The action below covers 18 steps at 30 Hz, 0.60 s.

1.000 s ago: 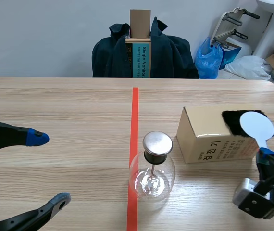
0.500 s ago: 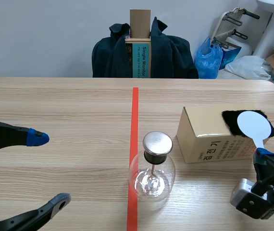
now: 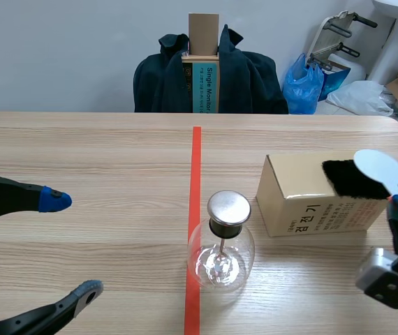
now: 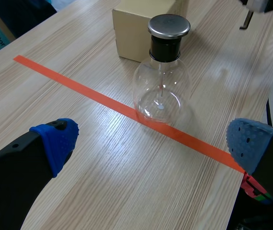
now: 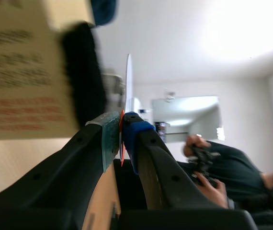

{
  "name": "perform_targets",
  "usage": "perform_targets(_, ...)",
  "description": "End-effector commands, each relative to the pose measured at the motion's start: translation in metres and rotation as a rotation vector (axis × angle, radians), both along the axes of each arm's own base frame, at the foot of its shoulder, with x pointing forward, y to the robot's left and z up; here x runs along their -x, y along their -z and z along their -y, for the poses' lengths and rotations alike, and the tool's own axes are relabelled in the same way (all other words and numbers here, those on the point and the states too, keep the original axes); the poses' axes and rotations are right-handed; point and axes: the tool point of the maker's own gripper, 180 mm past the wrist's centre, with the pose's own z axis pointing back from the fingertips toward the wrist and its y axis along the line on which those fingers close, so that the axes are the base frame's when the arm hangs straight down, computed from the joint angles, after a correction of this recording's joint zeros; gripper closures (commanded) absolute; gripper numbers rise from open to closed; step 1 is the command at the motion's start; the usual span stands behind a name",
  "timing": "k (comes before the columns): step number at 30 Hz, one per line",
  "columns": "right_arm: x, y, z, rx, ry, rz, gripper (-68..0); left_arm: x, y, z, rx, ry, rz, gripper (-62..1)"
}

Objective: Do the electroscope experiment.
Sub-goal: 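Rub the plate on the fur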

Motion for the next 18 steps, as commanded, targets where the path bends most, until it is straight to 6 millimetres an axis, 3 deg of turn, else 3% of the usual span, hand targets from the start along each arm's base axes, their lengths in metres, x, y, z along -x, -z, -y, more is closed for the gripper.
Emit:
perform_targets(1,0.000,-0.025,0.013,0.033,0.024,0.062,-0.8,-0.001,-0.004,0.003,0.022,-0.002,0.009,-62.3)
perform_targets(9,0.010,-0.094,0.022,0.097,0.041,0.214,-0.8,-0.001,-0.004,0.003,0.022,-0.002,0.009,-62.3)
perform_targets(14,0.012,-0.150,0.022,0.054,0.057,0.370,-0.9,0.000,-0.004,0.003,0.017,0.001,0.010,-62.3)
perform_targets(18,0.014,-0.181,0.017,0.011,0.051,0.464,-0.9,0.000,-0.003,0.003,0.007,0.005,0.013,-62.3)
